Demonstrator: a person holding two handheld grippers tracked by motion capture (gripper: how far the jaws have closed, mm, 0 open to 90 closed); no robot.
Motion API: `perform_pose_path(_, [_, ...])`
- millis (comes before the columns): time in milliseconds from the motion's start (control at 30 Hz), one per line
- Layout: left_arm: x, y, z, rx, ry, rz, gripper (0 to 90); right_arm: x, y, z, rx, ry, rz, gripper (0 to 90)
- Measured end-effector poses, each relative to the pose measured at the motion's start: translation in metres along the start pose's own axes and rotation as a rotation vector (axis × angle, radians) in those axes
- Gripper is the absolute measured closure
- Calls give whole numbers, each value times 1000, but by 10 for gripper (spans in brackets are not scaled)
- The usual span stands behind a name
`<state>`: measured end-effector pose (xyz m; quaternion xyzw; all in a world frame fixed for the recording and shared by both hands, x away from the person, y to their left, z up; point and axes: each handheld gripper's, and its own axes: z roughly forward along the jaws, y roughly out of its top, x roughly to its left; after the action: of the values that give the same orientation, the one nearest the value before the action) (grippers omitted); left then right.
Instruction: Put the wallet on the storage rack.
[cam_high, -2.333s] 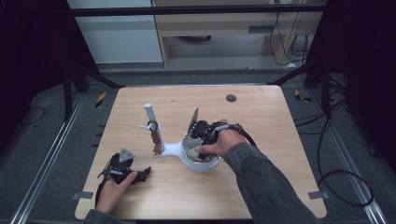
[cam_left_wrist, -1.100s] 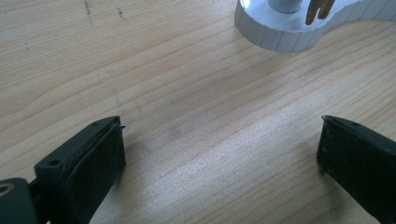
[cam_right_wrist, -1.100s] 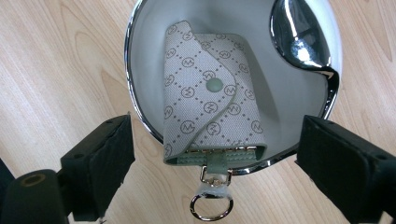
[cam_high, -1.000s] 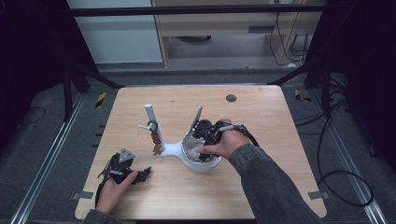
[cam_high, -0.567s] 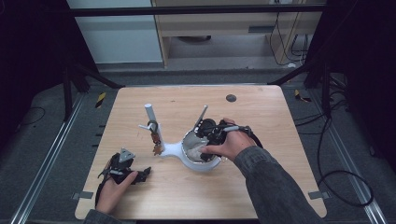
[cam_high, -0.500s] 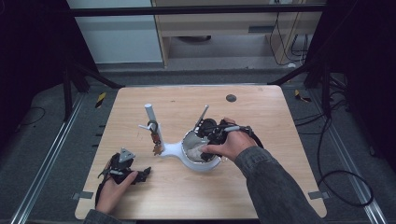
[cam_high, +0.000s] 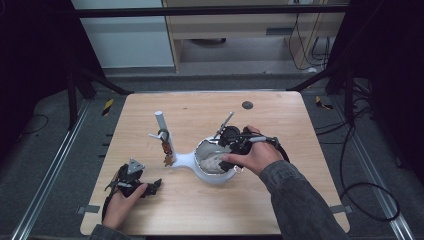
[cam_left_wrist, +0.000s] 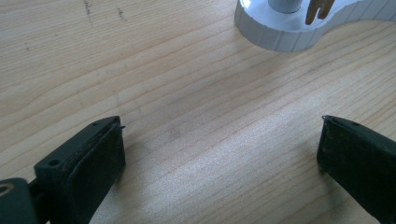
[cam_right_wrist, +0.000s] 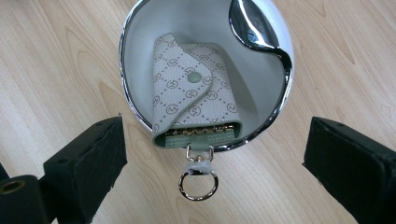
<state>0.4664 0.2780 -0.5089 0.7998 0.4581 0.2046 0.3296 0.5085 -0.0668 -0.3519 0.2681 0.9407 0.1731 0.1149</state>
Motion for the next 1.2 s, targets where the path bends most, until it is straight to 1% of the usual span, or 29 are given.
perform_pose_path(33, [0,0,0,0,-1,-2,2,0,-1,-1,-6,0,8,58])
perform_pose_path(200, [0,0,0,0,-1,-2,2,-3,-9,-4,-46,-2,17,57])
perform_pose_path(400, [0,0,0,2,-1,3,2,-8,-19,-7,-68,-4,46,57])
perform_pose_path(667, [0,0,0,2,-1,3,2,-16,-33,-8,-88,-26,82,84])
perform_pose_path(733, [0,0,0,2,-1,3,1,-18,-36,-8,-93,-37,84,90])
perform_pose_path(1000, [0,0,0,2,-1,3,1,-24,-48,-7,-131,-48,122,97])
perform_pose_path(1133, [0,0,0,3,-1,3,1,-28,-54,-7,-157,-65,132,101])
perform_pose_path(1200, [0,0,0,3,-2,4,1,-29,-57,-7,-169,-69,144,102])
